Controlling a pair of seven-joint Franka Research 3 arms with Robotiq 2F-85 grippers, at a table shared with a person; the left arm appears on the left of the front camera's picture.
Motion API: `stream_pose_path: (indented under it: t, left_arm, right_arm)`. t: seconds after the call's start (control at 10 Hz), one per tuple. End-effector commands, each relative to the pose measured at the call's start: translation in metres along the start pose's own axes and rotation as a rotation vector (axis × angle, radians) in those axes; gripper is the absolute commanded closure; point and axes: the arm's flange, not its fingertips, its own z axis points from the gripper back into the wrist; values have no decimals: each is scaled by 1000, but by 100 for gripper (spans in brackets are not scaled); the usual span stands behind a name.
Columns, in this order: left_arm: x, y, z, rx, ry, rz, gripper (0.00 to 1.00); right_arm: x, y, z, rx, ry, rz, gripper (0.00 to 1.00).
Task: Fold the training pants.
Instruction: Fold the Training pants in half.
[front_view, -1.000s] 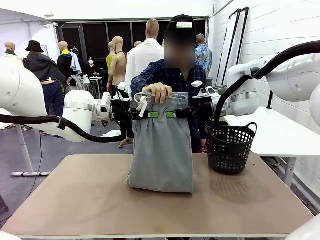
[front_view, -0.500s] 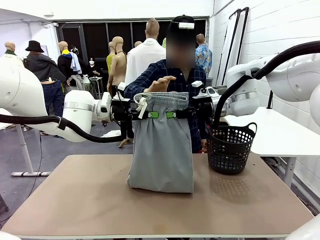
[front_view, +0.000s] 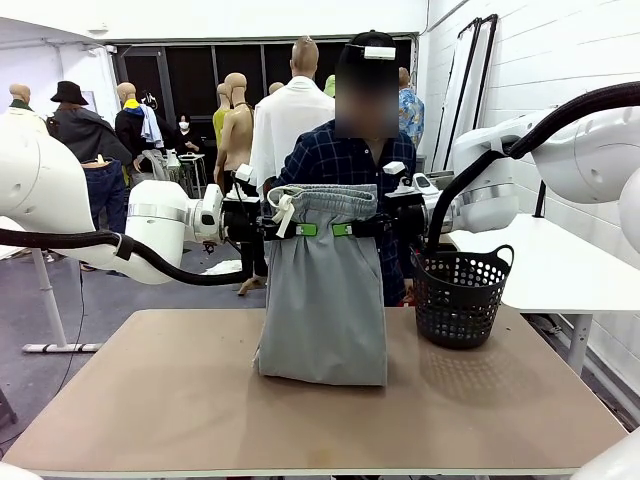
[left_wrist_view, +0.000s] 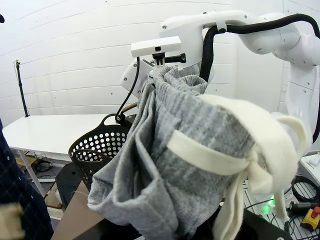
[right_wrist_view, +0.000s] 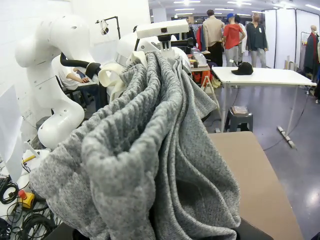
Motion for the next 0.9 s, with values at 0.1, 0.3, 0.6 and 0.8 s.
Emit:
stream_pose_path:
  t: [0.1, 0.3, 0.6, 0.8]
  left_arm:
    - [2, -4, 0, 2, -32, -19, 100]
    - [2, -4, 0, 2, -32, -19, 100]
    - [2, -4, 0, 2, -32, -19, 100]
    - [2, -4, 0, 2, -32, -19, 100]
  right_arm:
    - [4, 1, 0, -1, -12, 3, 100]
    - [4, 1, 0, -1, -12, 3, 100]
    - [4, 1, 0, -1, -12, 3, 100]
    - [4, 1, 0, -1, -12, 3, 100]
